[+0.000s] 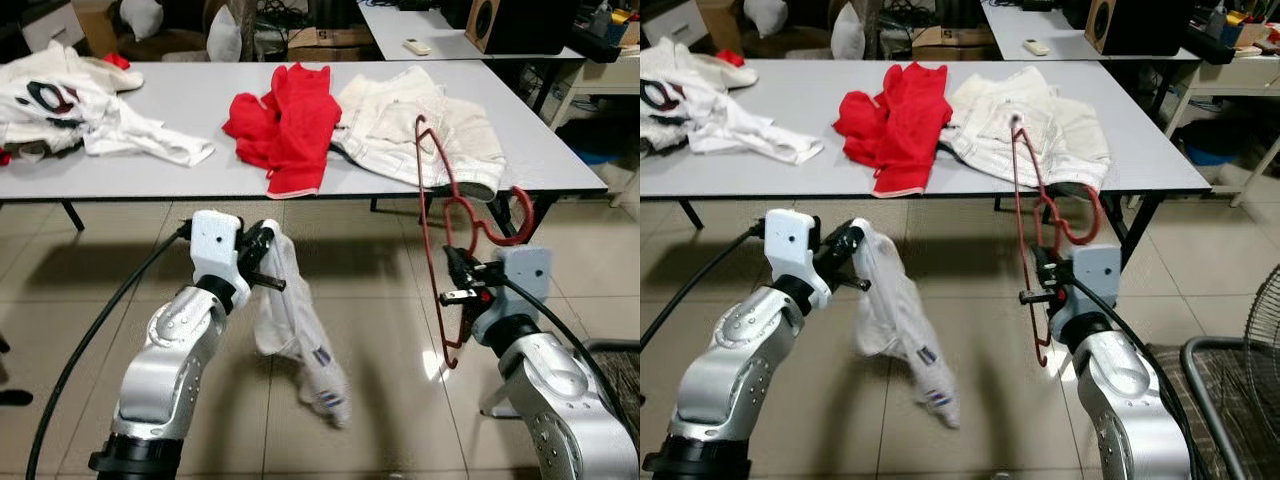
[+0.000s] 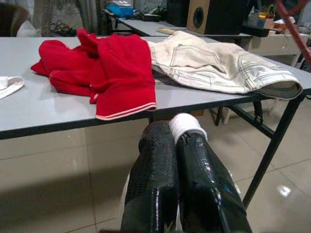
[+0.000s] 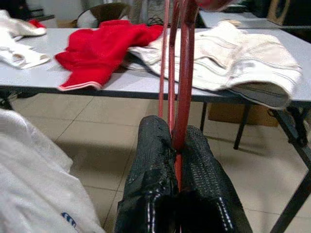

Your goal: Hang hanger

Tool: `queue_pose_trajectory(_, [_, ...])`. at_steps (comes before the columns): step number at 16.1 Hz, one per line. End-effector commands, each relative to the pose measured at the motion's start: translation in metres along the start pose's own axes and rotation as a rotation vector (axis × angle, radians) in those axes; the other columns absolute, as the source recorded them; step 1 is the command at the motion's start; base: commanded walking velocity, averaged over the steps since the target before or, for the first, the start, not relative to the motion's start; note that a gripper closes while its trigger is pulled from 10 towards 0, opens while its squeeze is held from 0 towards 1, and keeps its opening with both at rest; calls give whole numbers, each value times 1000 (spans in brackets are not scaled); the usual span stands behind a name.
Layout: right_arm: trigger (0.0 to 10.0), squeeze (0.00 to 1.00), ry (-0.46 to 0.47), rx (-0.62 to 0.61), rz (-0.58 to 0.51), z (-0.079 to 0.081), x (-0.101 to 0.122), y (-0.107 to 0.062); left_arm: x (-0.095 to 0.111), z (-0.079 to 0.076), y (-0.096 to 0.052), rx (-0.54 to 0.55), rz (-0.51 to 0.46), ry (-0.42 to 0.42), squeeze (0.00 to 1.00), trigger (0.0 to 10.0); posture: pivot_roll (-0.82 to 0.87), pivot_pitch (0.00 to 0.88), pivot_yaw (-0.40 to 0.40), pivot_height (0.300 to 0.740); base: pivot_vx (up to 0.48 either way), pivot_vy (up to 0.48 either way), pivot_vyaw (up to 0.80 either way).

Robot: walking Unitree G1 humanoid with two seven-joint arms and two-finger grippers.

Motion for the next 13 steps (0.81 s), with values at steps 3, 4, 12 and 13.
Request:
queue_pose_trajectory(3, [10000, 0, -8, 6, -1, -3, 3, 1, 16, -5, 10, -26, -54, 6, 0, 10000, -132, 0, 29, 740, 321, 0, -533])
queue_pose_trajectory(4, [10000, 0, -15, 6, 2, -4, 2, 0, 17, -4, 11, -20, -54, 5, 0, 10000, -131, 0, 29, 740, 334, 0, 0])
queue_pose_trajectory(12, [10000, 0, -31, 20, 8, -1, 2, 0, 21, -2, 13, -17, -65, -1, 0, 10000, -132, 0, 30, 740, 352, 0, 0])
queue_pose_trajectory(13, [10000, 0, -36, 22, 7, -1, 2, 1, 22, -2, 14, -18, -66, -1, 0, 10000, -134, 0, 30, 740, 382, 0, 0])
Point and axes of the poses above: a point about 5 cm out from each wrist's last joint towards the gripper, its own y axis pointing out of the wrist towards the gripper, its own x axis along the axis of the wrist's last joint, z = x × y, the point moved 4 cm from there along y, pointing out of the wrist towards the gripper, and after that the axes turned 5 degrees about -y, right-handed, at the moved point
